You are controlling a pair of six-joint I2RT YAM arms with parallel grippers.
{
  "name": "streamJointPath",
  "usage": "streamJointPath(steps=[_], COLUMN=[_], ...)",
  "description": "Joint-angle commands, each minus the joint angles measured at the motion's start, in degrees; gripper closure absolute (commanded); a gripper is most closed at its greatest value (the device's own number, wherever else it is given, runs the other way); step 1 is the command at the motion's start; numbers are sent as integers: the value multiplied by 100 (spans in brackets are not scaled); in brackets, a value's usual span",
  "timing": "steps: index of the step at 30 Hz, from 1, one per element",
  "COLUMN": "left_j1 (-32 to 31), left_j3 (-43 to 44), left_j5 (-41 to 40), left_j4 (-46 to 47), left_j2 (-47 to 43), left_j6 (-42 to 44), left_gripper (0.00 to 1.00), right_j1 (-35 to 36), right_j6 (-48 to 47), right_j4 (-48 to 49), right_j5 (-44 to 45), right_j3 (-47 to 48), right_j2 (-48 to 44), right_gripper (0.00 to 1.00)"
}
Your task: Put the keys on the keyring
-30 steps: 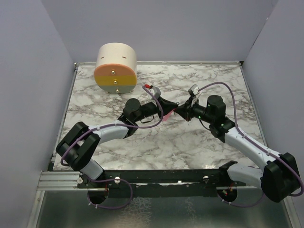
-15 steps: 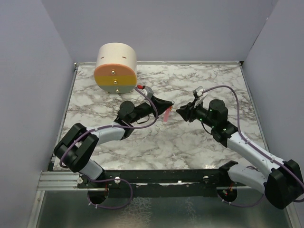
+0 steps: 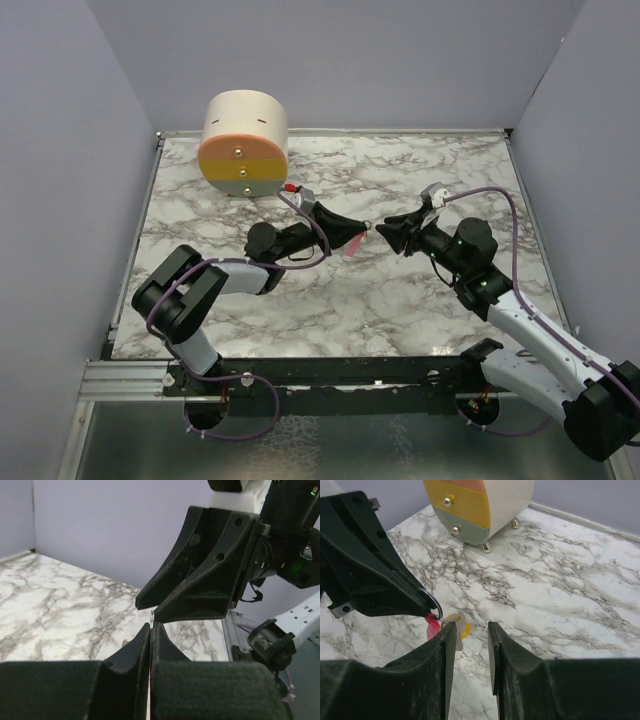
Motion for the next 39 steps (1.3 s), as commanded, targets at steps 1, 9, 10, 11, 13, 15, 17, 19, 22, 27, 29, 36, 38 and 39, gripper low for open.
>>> streamJointPath(steps=[1, 9, 10, 11, 13, 15, 17, 19, 22, 27, 29, 36, 38, 39], left_j1=[50, 79, 82, 81, 83, 82, 83, 78, 90, 123, 155, 283, 301, 302], left_j3=[18, 207, 221, 231, 263, 286, 340, 345, 378, 455, 462, 488, 497, 509], left_j5=[548, 637, 643, 652, 690, 725, 833, 895, 1020, 1282, 1361, 1497, 1521, 1536], left_j4=[1520, 2017, 2017, 2017, 2017, 2017, 2013, 2012, 2016, 2014, 2012, 2016, 2017, 2017], left_j2=[552, 1006, 1004, 993, 983, 971, 952, 937, 920, 853, 825, 768, 759, 754], left_j6=[-793, -1108, -1113, -1115, -1131, -1153, -1215, -1220, -1249, -1326, -1355, -1440, -1456, -1465], left_gripper=[100, 100, 100, 100, 100, 100, 100, 100, 100, 100, 100, 100, 100, 100], right_j1=[28, 25, 29, 26, 29, 28, 27, 29, 29, 29, 22, 28, 23, 23], right_j6=[-125, -168, -164, -163, -156, -146, -55, -26, -39, -53, -54, -98, -93, -93], right_j4=[353, 378, 393, 405, 415, 413, 442, 512, 517, 444, 431, 280, 270, 270], right_j5=[-429, -722, -718, -715, -754, -808, -811, -788, -851, -903, -915, -1048, -1092, -1121], right_j3=[4, 82, 77, 62, 65, 53, -20, -87, -110, -120, -144, -169, -184, -188], right_j2=[-88, 15, 34, 56, 105, 150, 197, 149, 133, 109, 58, -46, -66, -71], right_gripper=[69, 71, 72, 73, 75, 75, 75, 75, 76, 77, 77, 78, 78, 78])
